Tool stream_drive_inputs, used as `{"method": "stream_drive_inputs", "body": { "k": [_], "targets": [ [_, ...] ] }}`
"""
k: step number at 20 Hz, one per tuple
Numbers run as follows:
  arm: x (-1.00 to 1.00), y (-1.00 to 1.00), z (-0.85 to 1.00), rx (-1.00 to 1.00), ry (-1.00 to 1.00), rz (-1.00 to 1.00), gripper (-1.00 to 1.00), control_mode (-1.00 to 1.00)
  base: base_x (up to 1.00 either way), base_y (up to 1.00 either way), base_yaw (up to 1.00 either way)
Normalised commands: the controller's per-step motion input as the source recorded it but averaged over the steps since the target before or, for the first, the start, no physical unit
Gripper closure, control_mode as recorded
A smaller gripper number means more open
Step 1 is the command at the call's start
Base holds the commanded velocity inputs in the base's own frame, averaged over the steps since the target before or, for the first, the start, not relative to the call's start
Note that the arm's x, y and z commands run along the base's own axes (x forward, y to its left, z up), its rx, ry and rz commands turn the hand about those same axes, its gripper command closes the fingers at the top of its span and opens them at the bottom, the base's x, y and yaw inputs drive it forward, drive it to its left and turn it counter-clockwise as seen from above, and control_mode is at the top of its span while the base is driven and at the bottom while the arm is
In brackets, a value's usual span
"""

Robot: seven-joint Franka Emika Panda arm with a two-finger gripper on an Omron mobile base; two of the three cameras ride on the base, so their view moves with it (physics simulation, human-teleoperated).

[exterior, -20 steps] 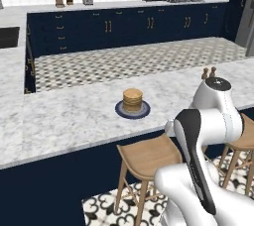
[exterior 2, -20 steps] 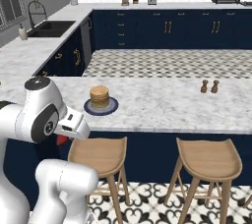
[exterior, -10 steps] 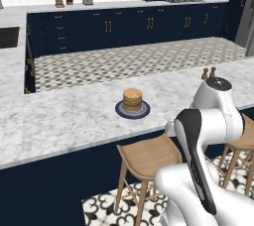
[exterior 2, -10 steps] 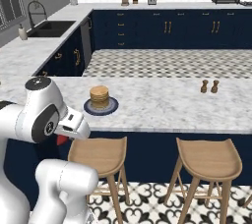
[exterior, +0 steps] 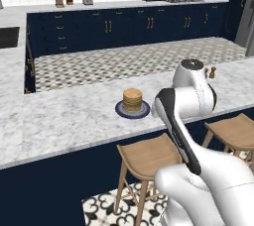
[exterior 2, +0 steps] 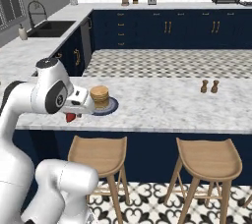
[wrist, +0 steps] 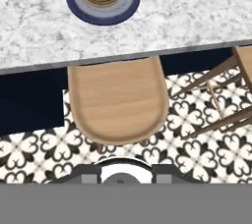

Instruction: Take the strawberry from the fridge and place it on top of the pancake, located on the dining counter.

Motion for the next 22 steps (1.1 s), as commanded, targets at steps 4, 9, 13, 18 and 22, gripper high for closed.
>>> {"method": "stream_drive_inputs", "body": {
  "k": [4,9,13,18,22],
  "targets": [
    [1.00,0.20,0.11,0.00,0.00,0.08,1.00,-1.00,0.00,0.00,0.00],
    [1.00,0.06,0.42,0.01,-0.02,0.02,1.00,-1.00,0.00,0.00,0.00],
    [1.00,0.09,0.44,0.01,-0.03,0.00,1.00,-1.00,0.00,0.00,0.00],
    [1.00,0.16,-0.28,0.00,-0.03,0.01,1.00,-1.00,0.00,0.00,0.00],
    [1.00,-0.03,-0.64,0.01,-0.22,0.00,1.00,-1.00,0.00,0.00,0.00]
  ]
}}
